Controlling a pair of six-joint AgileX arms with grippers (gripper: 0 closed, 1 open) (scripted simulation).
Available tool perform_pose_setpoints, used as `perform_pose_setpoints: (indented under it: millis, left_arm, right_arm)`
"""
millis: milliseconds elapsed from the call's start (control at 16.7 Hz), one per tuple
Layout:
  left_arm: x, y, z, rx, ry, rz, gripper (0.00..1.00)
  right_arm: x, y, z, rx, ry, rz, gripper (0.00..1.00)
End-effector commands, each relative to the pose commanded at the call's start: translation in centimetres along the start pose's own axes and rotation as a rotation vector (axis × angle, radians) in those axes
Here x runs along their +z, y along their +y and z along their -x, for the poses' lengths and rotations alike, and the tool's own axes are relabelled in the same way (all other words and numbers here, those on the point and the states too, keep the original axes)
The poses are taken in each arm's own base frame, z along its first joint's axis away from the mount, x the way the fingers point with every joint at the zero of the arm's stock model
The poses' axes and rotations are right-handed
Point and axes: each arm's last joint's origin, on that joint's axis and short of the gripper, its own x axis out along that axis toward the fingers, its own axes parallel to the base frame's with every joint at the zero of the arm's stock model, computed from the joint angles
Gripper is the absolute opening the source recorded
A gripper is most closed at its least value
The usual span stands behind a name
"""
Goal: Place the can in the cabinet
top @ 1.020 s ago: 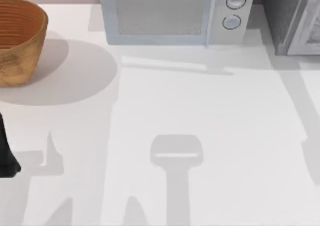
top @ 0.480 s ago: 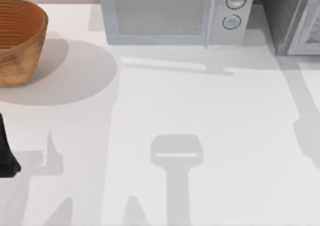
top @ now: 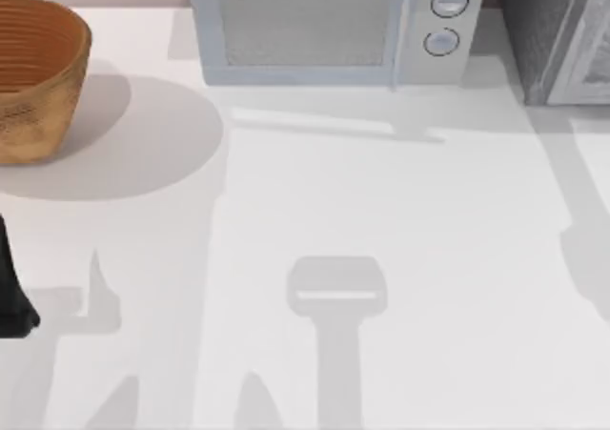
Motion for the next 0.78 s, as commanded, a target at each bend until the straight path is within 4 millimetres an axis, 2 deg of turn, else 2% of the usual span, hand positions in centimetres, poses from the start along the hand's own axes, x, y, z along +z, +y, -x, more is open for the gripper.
perform_pose_setpoints:
  millis: [480,780]
  left_arm:
    - [0.0,0.0,0.0,0.0,0.0,0.0,1.0]
    - [0.0,0.0,0.0,0.0,0.0,0.0,1.0]
  right_arm:
    - [0.0,0.0,0.0,0.0,0.0,0.0,0.98]
    - [0.0,0.0,0.0,0.0,0.0,0.0,1.0]
